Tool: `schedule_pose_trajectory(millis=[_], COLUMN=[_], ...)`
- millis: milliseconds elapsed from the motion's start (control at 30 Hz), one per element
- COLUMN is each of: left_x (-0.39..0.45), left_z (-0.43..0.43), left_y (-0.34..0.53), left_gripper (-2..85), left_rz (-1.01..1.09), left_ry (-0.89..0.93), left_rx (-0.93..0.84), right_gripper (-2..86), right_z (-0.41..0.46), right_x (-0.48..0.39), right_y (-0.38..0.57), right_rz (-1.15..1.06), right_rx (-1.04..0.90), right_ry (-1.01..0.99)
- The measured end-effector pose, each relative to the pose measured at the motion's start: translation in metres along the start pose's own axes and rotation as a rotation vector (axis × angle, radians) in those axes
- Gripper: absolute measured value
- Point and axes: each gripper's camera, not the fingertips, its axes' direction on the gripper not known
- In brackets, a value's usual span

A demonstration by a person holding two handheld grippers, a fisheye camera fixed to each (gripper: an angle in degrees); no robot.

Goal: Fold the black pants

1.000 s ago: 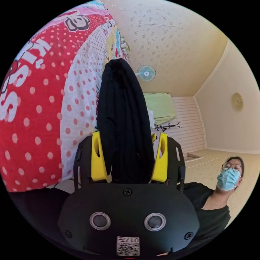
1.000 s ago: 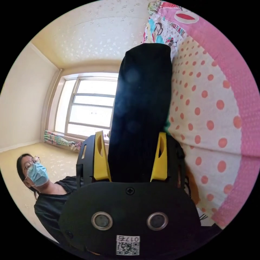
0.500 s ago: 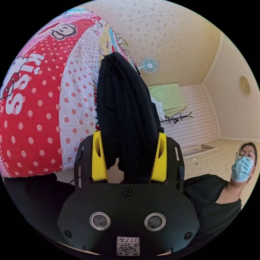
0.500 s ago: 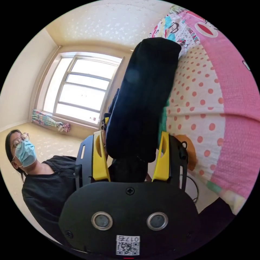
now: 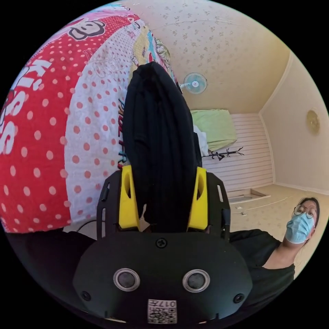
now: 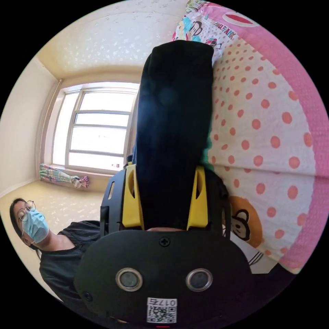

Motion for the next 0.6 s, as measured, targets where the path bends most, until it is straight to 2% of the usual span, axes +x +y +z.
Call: schedule_pose_trajectory(millis=[100, 233, 400, 600], left_x=[0.012, 0.052, 0.105, 0.176], left_z=[0.007, 0.015, -0.005, -0.072], left_y=[0.03, 0.071, 0.118, 0.133], left_gripper=[18.3, 17.1, 16.8, 16.0], left_rz=[-0.045, -0.07, -0.05, 0.085], left_ry=[-0.002, -0.085, -0.048, -0.109], left_rx=[0.096, 0.04, 0.054, 0.294], right_gripper=[17.9, 14.6, 12.0, 11.2], right_z=[-0.003, -0.005, -0.007, 0.038], right_x=[0.003, -0.01, -0.079, -0.188], right_y=[0.015, 0.043, 0.079, 0.037], right_rz=[0.03, -0.016, -0.186, -0.44], right_rx=[0.002, -0.075, -0.166, -0.279], right_ry=[-0.065, -0.122, -0.174, -0.18])
